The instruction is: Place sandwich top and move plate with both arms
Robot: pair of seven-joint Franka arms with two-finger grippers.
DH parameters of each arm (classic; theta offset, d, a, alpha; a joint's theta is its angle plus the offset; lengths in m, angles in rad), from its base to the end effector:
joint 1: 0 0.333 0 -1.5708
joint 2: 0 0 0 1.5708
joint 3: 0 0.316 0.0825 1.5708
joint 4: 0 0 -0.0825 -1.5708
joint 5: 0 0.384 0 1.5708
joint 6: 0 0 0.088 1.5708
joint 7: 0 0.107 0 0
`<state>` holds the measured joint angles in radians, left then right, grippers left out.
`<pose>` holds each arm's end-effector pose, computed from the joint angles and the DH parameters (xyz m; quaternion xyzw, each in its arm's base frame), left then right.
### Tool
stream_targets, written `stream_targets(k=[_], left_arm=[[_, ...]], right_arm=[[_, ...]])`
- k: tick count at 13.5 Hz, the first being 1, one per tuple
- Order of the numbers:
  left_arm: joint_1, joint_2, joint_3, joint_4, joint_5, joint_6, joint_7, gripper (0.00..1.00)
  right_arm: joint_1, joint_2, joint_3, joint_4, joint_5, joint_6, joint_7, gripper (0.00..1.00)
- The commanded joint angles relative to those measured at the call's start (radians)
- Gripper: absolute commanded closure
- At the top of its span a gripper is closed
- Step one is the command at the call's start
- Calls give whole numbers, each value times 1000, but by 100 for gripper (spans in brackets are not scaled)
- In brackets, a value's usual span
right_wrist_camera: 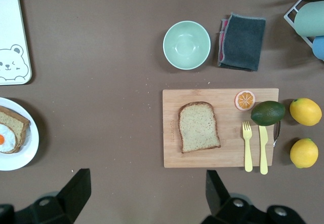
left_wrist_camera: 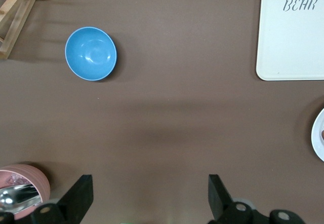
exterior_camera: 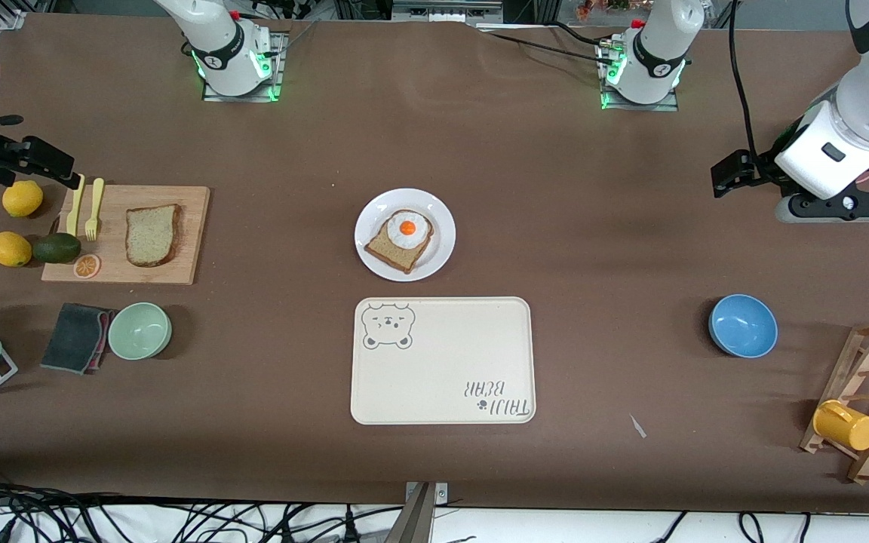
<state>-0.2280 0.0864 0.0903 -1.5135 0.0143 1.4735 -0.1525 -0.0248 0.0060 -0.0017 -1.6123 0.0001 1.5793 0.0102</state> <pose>0.5639 -0.0787 0.5950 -0.9979 -0.0077 0.0607 0.0200 0.5554 -0.0147 0.6023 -0.9996 0.0183 0.0195 0.0002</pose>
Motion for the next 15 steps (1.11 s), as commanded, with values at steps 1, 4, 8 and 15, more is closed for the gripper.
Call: stream_targets(k=[1,4,8,15], left_arm=[[1,-19,0,-17,15,4,7,0],[2,-19,0,-17,15,4,7,0],[2,-19,0,-17,15,4,7,0],[2,-17,0,-17,15,5,7,0]], right_arm=[[-15,2,14,20,-14,-22,-3,0],[-15,3,14,20,-14,-22,-15,0],[-17,3,12,20,-14,-24,-15,0],[-17,8,14,31,-15,-13,-4,0]])
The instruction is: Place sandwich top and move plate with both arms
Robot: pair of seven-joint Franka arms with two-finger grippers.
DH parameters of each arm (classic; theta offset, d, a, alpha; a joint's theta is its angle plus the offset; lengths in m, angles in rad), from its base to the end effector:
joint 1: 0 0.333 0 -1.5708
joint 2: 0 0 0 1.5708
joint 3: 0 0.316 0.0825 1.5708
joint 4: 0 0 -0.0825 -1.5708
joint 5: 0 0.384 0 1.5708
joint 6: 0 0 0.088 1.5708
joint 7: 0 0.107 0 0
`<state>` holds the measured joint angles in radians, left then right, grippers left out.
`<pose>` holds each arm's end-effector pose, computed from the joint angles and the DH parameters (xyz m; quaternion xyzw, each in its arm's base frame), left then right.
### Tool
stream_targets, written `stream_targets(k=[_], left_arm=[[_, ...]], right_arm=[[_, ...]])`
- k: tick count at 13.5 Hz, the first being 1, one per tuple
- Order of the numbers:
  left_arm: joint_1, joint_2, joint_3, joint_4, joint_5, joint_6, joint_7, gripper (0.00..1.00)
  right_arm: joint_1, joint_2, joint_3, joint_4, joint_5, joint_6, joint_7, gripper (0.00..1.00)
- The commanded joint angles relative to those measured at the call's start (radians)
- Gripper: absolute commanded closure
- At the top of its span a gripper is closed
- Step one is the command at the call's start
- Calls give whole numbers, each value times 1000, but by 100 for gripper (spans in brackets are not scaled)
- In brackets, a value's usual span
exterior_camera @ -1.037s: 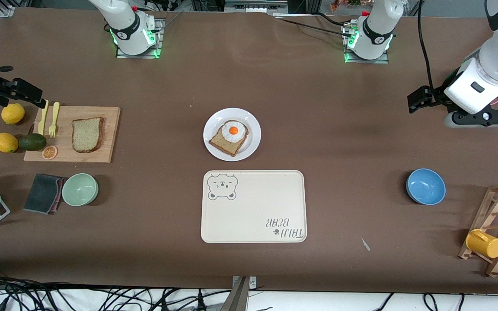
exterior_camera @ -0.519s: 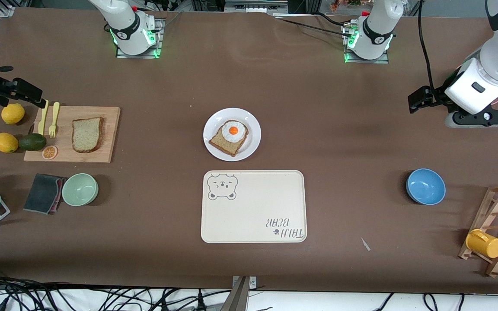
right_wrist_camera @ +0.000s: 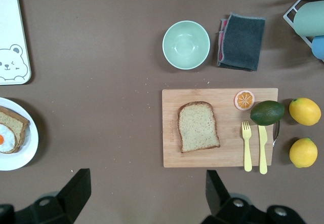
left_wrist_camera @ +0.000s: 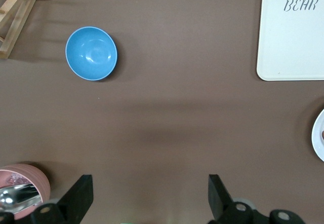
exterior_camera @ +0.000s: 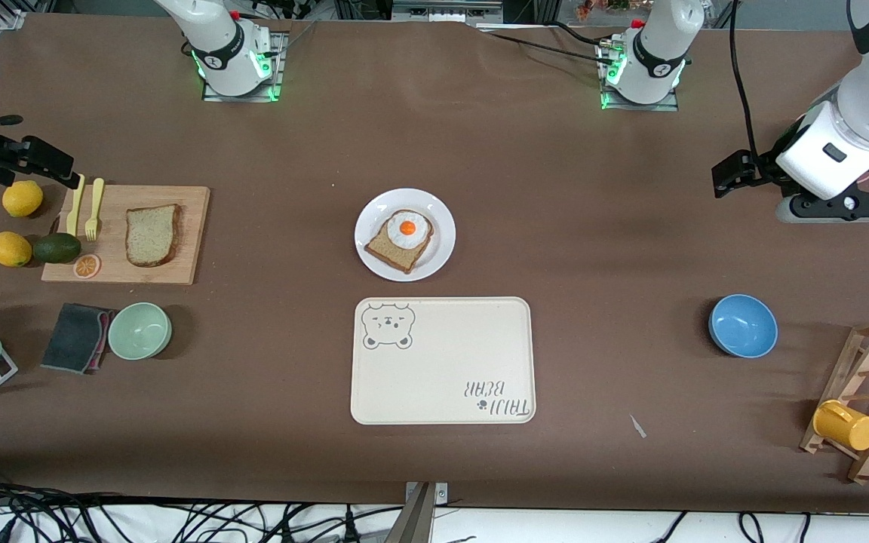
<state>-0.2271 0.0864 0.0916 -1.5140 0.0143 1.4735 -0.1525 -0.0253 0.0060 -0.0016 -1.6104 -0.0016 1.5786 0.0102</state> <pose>0.5641 -0.0775 0.5947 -0.9979 -0.0088 0.0610 0.0201 0.5554 -0.0151 0.6032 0.9996 -0.0185 -0.0189 0.0006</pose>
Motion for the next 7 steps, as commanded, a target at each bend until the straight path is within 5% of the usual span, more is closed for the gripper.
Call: stream_targets(k=[1,7], left_arm=[[2,-17,-1,-17,15,5,7,0],[5,-17,5,-17,-33,7,7,0]], right_arm=[[-16,20,14,30,-11,-11,-3,0],[-25,57,9,29,-11,-3,-13,0]])
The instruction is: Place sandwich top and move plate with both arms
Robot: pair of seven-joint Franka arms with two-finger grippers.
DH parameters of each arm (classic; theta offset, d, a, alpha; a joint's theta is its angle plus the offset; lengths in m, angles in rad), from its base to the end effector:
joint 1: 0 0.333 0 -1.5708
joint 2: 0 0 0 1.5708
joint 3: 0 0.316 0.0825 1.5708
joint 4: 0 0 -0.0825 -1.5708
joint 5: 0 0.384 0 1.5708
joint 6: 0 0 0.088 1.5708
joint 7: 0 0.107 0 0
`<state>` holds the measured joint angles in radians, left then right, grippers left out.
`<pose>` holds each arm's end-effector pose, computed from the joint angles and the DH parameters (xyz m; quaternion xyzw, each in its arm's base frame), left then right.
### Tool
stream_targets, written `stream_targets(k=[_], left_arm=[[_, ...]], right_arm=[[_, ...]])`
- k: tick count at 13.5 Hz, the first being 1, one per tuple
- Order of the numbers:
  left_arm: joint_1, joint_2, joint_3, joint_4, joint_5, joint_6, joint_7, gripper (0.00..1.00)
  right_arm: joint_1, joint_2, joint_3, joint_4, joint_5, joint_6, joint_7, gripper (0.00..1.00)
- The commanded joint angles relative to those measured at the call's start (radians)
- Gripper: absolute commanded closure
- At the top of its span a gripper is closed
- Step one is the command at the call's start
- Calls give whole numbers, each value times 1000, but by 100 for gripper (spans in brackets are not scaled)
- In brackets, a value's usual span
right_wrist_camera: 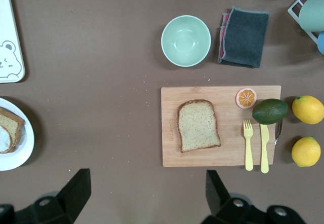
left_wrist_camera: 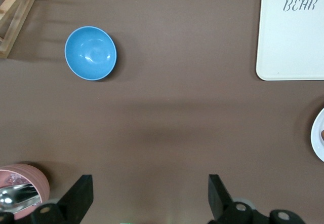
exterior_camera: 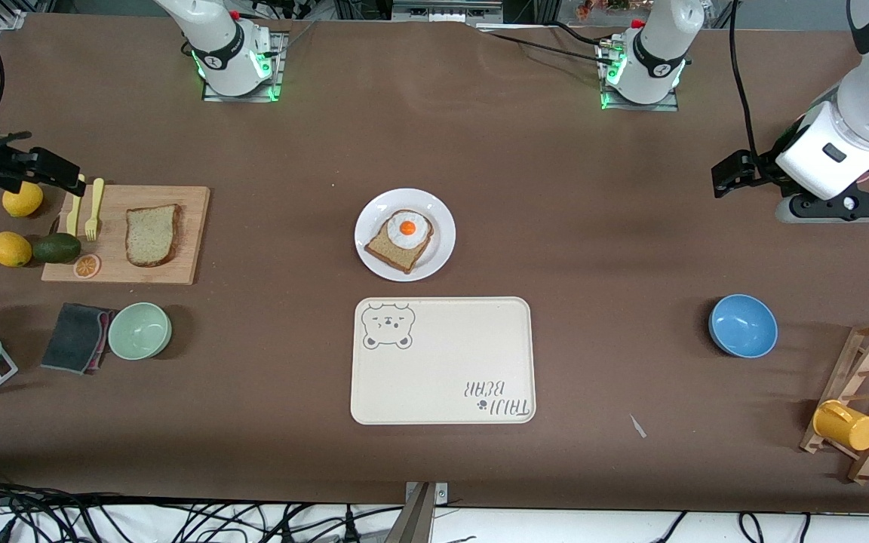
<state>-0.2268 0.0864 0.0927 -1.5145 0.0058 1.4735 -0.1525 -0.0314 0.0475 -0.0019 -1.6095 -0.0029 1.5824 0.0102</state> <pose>0.5640 -0.0777 0.5945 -0.9979 -0.0094 0.0618 0.0159 0.5665 -0.0192 0.5806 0.9991 -0.0217 -0.0373 0.0011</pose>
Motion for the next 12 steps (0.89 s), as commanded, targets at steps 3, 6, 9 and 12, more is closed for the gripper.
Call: stream_targets(k=[3,6,9,12], left_arm=[[7,-17,4,-21,-27,7,8,0],[12,-19,4,-21,-27,7,8,0],[14,-17,4,-23,-27,8,8,0],[14,-17,4,-23,-27,8,8,0]], right_arm=[[-8,11,14,23,-38,-10,-3,0],[-5,11,17,-44,-132,-9,-12,0],[-2,2,17,-204,-158,144,2,1],[-2,-6,17,-398,-230,344,5,1]])
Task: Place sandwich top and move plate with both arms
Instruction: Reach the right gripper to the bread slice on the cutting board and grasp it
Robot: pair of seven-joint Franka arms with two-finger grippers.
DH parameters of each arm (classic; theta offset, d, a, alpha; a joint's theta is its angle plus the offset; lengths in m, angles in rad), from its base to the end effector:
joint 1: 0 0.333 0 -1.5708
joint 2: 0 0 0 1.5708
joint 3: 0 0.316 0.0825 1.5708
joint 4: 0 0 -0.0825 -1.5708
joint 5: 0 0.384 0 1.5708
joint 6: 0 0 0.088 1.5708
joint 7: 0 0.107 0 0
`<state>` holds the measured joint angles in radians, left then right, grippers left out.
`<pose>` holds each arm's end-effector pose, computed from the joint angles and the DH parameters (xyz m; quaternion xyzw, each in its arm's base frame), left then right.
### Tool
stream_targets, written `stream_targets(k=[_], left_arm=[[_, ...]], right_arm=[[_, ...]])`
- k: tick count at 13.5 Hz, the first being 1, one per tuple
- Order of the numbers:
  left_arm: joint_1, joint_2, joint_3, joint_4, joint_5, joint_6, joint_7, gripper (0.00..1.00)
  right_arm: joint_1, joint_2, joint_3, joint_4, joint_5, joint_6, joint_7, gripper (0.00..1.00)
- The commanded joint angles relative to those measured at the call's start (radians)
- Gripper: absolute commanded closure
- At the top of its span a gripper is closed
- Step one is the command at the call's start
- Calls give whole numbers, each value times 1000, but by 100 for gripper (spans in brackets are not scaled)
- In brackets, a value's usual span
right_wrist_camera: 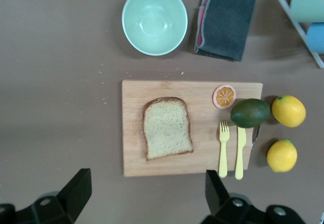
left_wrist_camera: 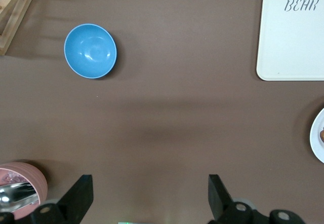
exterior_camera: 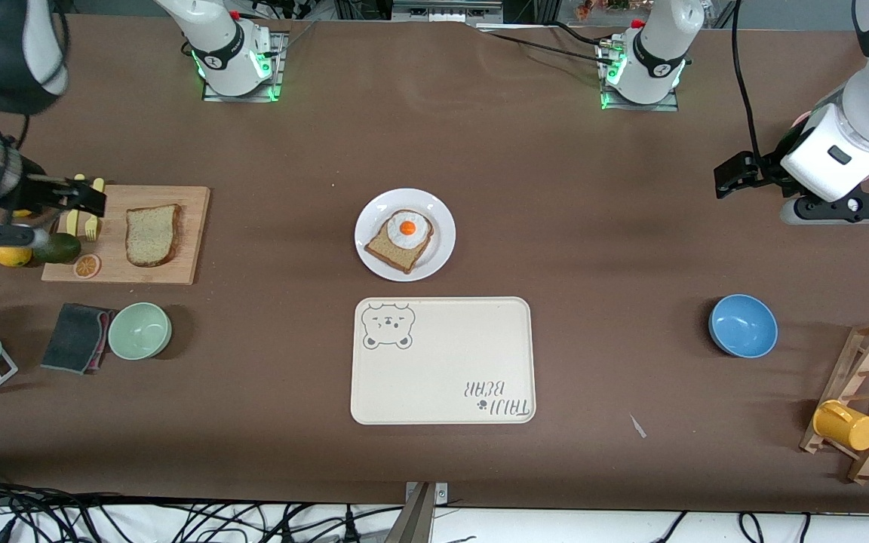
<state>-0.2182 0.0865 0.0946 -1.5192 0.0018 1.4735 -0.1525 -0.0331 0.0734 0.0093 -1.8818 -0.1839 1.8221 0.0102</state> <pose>0.5646 -0.0723 0.5923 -0.9977 -0.0145 0.0645 0.0140 0.5654 -0.0285 0.4581 0.9939 0.0118 -0.0668 0.0864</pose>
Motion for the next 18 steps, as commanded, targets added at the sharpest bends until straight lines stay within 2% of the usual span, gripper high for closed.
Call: stream_targets(k=[1,4,6,8,11,13,15,18], left_arm=[[5,-17,2,-18,-23,8,8,0],[5,-17,2,-18,-23,8,8,0],[5,-16,2,-18,-23,8,8,0],[7,-16,2,-18,-23,11,7,0],[7,-13,2,-18,-23,14,5,0],[7,-11,2,-18,-23,14,5,0],[7,-10,5,-18,-23,14,5,0],[7,-11,2,-18,-23,14,7,0]], right_arm=[[-1,-30,6,-178,-74,164,25,1],[10,-23,15,-354,-217,351,190,1],[15,8,29,-394,-285,381,281,1],[36,75,31,-399,-298,394,359,5],[42,124,32,-411,-443,416,453,24],[42,129,31,-443,-456,483,455,30],[42,157,23,-459,-459,554,455,31],[42,181,20,-459,-466,568,455,38]])
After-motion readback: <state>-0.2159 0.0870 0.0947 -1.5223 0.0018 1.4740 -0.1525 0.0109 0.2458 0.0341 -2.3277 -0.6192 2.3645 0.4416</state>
